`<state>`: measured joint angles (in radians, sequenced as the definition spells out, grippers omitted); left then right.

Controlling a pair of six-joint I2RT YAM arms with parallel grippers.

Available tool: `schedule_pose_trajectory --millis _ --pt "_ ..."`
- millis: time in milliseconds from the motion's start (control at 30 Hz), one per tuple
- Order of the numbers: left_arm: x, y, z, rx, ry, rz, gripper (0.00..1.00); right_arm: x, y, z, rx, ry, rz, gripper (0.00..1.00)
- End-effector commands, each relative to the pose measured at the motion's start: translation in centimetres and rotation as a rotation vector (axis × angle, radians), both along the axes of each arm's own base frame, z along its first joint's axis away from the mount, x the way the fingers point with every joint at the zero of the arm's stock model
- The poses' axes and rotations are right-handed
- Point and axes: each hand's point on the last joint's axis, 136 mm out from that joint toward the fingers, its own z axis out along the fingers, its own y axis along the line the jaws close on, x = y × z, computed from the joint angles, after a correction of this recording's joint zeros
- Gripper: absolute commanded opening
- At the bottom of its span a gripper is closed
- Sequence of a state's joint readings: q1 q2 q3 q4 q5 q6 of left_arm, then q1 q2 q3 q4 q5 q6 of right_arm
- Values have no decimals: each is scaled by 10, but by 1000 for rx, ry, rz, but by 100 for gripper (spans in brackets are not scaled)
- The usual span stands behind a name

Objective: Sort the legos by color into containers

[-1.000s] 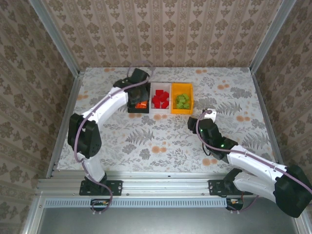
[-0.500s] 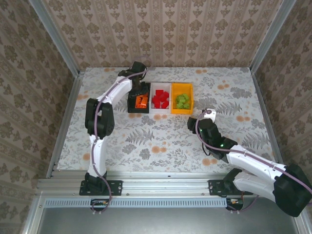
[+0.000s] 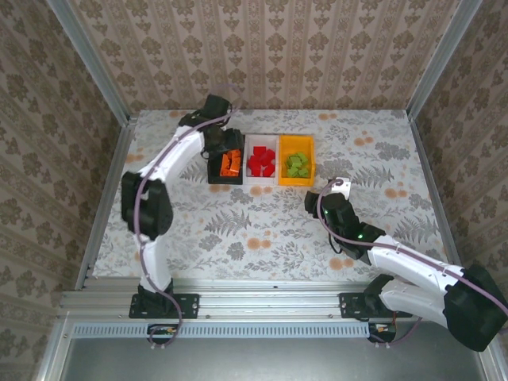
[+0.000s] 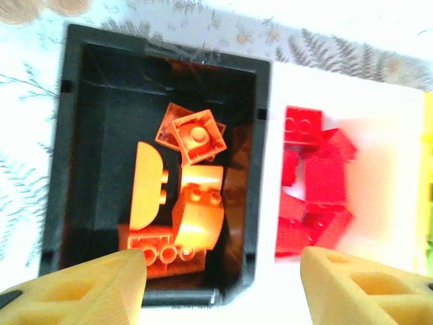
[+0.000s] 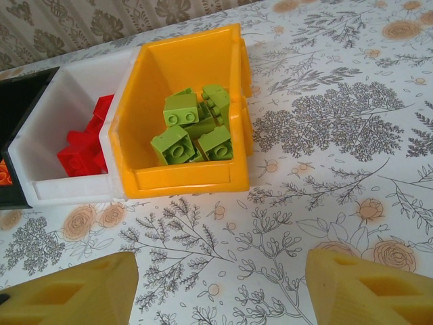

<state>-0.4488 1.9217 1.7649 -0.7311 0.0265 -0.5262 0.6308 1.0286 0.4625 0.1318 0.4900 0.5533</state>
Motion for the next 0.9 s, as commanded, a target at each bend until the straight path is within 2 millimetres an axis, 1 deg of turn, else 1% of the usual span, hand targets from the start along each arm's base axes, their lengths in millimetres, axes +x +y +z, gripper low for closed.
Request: schedule_pose_trajectory --millis 0,33,67,100,133,167,233,267,300,367,400,433,467,500,533,600,633,667,700,733,767,800,833,867 --pt "-42 -1 62 -15 -202 -46 68 2 -1 14 15 -46 1 68" --pt "-58 3 72 -13 -261 -48 71 2 -2 15 17 -58 -1 69" --pt "-75 10 89 -15 -342 -41 75 2 -2 13 20 -65 1 71" --pt "-90 19 94 1 -398 -27 83 2 -1 15 27 -77 9 73" --pt "-106 30 103 18 -470 -6 97 2 2 15 40 -88 23 75" --pt "-121 42 109 38 -535 28 100 3 5 16 51 -98 38 77" --pt "-148 64 114 66 -638 113 100 4 10 19 56 -101 57 81" --pt "-159 72 112 78 -672 153 100 6 14 23 53 -96 71 82" --pt "-167 77 109 83 -695 164 100 8 18 26 49 -97 88 82" --pt "-179 86 96 101 -714 159 100 11 26 35 46 -102 124 83" --pt "-181 90 89 134 -709 151 100 12 31 40 52 -108 144 86" --pt "-183 101 83 185 -702 176 100 13 37 47 62 -121 172 93" --pt "-184 115 79 241 -696 232 100 12 42 55 73 -141 196 100" --pt "-183 123 76 289 -704 252 100 12 47 62 78 -161 222 100" --pt "-180 124 77 331 -729 221 100 13 52 67 112 -166 227 100" --pt "-171 117 74 356 -796 118 100 15 72 69 176 -165 295 100" --pt "-164 109 68 324 -841 28 100 18 84 65 178 -150 337 100" --pt "-158 100 63 281 -900 -69 100 19 95 57 146 -107 378 100" --pt "-156 99 57 269 -939 -122 100 20 104 51 98 -59 418 100" --pt "-154 107 53 274 -962 -124 100 18 111 46 41 6 452 100" --pt "-151 119 51 290 -977 -87 100 18 113 44 -2 51 465 100" --pt "-149 127 47 311 -988 -71 100 16 114 46 -20 55 469 100" --pt "-145 145 42 349 -993 -31 100 15 113 52 -18 19 465 100" --pt "-142 155 34 370 -987 -11 100 14 108 62 1 -40 452 100"
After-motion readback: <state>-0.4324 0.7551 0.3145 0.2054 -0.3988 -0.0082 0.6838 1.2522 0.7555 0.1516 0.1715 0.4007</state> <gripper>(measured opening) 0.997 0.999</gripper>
